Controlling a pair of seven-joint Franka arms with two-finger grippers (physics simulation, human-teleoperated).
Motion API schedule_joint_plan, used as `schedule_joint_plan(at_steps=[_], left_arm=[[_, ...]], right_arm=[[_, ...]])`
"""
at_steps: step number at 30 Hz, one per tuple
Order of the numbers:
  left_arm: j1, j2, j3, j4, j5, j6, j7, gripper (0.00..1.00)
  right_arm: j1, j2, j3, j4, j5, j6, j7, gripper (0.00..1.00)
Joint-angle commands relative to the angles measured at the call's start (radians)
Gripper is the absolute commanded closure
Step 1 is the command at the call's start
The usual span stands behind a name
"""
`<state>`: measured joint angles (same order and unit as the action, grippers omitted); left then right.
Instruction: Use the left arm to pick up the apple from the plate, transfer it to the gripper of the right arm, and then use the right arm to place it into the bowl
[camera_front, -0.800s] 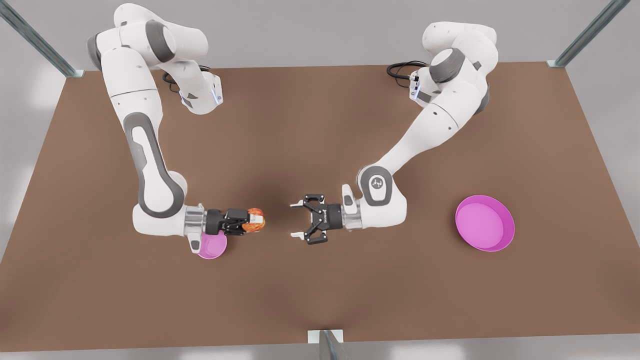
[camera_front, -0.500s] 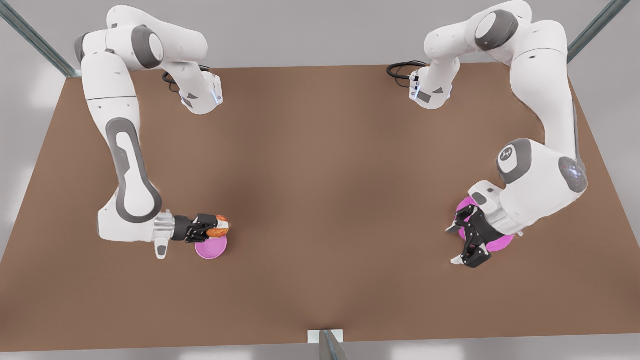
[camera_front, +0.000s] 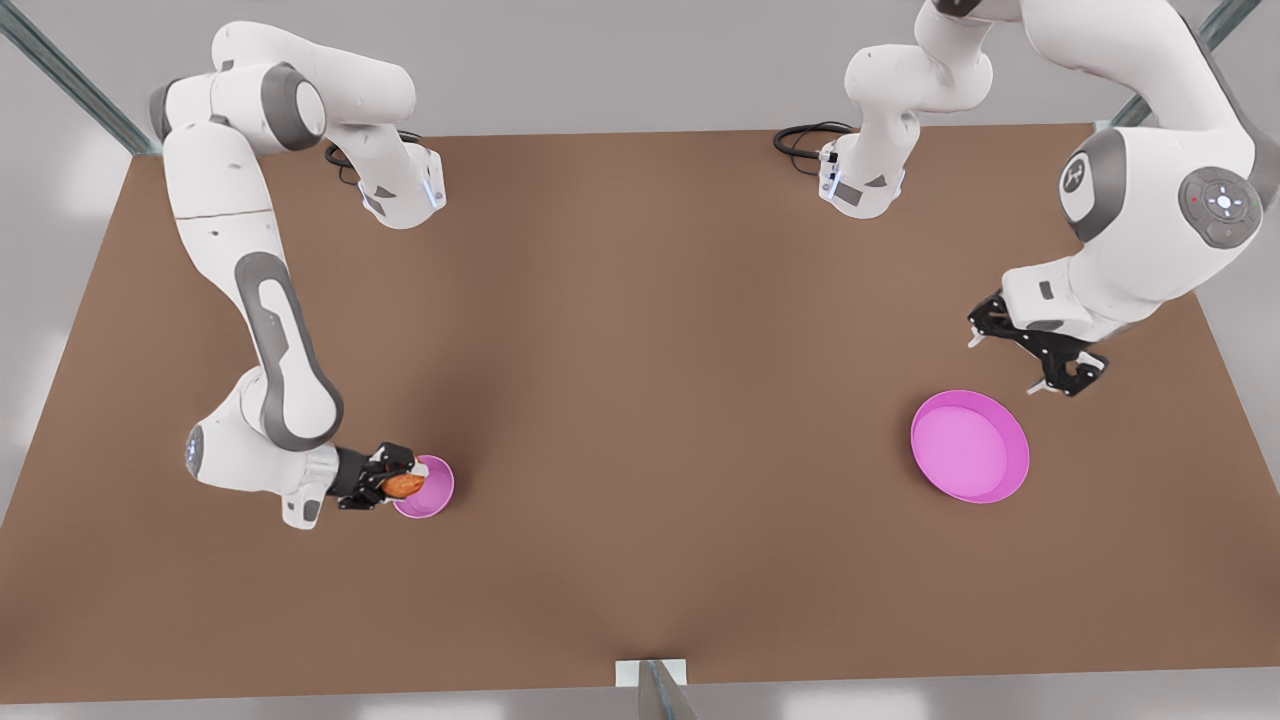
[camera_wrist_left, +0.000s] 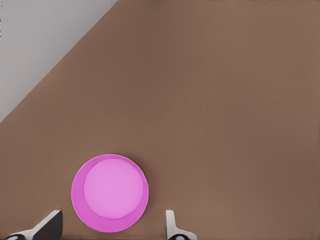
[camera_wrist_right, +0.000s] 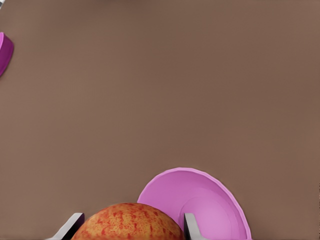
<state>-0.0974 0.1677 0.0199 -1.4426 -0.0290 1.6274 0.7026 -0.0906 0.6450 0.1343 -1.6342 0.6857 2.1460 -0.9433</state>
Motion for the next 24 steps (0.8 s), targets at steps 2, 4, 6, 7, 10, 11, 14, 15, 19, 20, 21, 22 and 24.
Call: schedule_joint_plan(at_steps=[2,4,6,7,10,11,14,15,19,20,21,22,24], left_arm=[[0.010,0.006,0.003,0.001,-0.002,-0.026,-0.824,0.00],[0.010,0.007,0.003,0.001,-0.002,0.019,-0.951,0.00],[0.010,0.007,0.003,0.001,-0.002,0.028,-0.957,0.00],[0.010,0.007,0.003,0.001,-0.002,0.028,-0.957,0.00],[0.008,0.013,0.002,0.008,0.000,0.028,-0.956,0.00],[0.007,0.013,0.002,0.014,0.000,0.028,-0.954,0.00],[0.004,0.033,0.002,0.042,0.000,0.028,-0.954,0.00],[0.005,0.050,0.000,0.065,0.000,0.028,-0.954,0.00],[0.001,0.050,-0.001,0.067,0.000,0.034,-0.951,0.00],[0.002,0.050,-0.003,0.068,0.000,0.034,-0.950,0.00],[0.002,0.050,-0.003,0.073,0.000,0.034,-0.951,0.00],[0.002,0.050,-0.003,0.074,0.000,0.034,-0.950,0.00],[0.001,0.050,-0.003,0.079,0.000,0.034,-0.950,0.00]], right_arm=[[0.002,0.002,0.004,-0.001,-0.008,0.051,-0.177,0.05],[0.000,0.002,0.004,0.000,-0.008,0.045,-0.177,0.00],[0.000,0.002,0.004,0.001,-0.008,0.040,-0.177,0.00],[-0.001,0.002,0.004,0.001,-0.008,0.040,-0.177,0.00],[-0.005,-0.019,0.002,0.016,-0.061,0.028,-0.166,0.00],[-0.008,-0.047,-0.008,0.057,-0.155,-0.018,-0.125,0.00],[0.025,-0.135,0.030,0.336,-0.651,-0.409,0.462,0.02],[0.032,-0.217,0.048,0.336,-0.690,-0.506,0.714,0.00],[0.015,-0.407,0.028,0.333,-0.765,-0.683,0.997,0.00],[0.026,-0.442,0.005,0.280,-0.759,-0.663,1.011,0.00],[0.037,-0.435,-0.028,0.240,-0.759,-0.620,0.996,0.00],[0.037,-0.389,-0.028,0.327,-0.761,-0.657,0.997,0.00],[0.042,-0.389,-0.024,0.326,-0.765,-0.660,1.002,0.00]])
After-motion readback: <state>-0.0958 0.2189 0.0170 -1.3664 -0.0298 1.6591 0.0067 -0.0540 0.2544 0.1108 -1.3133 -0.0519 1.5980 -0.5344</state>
